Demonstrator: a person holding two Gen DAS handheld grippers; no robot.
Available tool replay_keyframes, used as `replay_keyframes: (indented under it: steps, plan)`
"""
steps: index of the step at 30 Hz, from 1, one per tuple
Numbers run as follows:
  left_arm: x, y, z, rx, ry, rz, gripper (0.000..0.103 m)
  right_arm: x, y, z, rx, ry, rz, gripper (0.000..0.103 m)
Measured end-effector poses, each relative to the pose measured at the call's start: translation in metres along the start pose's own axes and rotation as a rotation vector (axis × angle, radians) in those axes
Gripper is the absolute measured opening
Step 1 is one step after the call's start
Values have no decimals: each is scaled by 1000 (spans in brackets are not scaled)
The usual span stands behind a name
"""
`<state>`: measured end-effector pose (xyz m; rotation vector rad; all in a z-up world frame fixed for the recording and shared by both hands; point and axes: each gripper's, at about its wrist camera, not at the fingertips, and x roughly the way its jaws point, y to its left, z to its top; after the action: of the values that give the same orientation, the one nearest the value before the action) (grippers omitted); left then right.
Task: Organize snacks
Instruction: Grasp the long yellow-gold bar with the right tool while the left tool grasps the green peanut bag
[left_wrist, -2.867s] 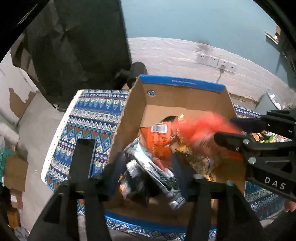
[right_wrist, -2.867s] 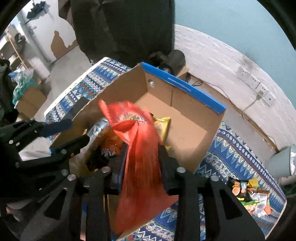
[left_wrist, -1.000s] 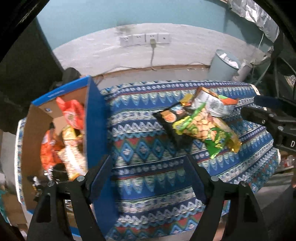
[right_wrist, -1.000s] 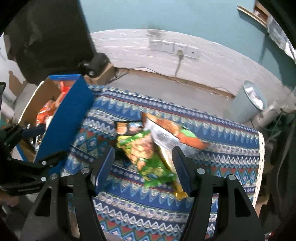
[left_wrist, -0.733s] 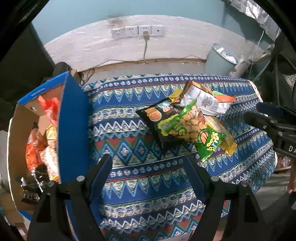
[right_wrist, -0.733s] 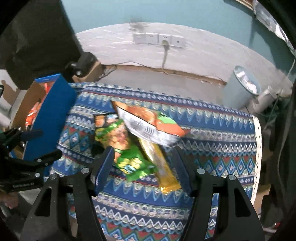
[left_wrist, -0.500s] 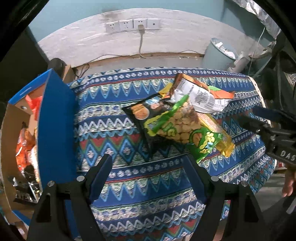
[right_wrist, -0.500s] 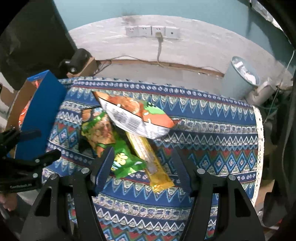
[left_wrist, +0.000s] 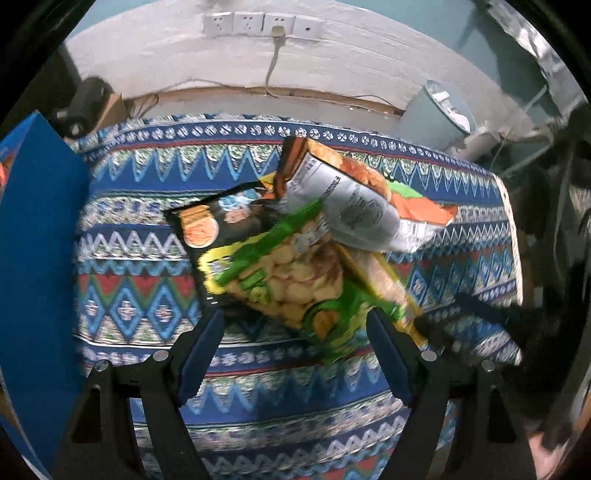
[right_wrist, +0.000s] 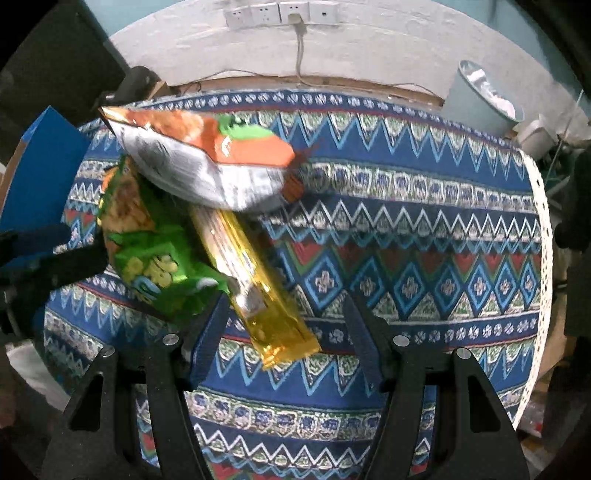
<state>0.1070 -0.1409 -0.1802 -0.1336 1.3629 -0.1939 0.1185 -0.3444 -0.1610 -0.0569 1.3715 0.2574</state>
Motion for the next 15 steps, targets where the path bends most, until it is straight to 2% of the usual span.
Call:
replay_keyframes:
  steps: [3,9,15]
  plan:
    - [12,-6,6,-22,15,1,80,1,-4,-6,-4,2,1,64]
    - [34,-18,8,18,37,57,81,0,-10,-12,-7,-2,7,64]
    - [41,-10,-4,29,67,16,84,4,-5,-9,-32,-4,26,64]
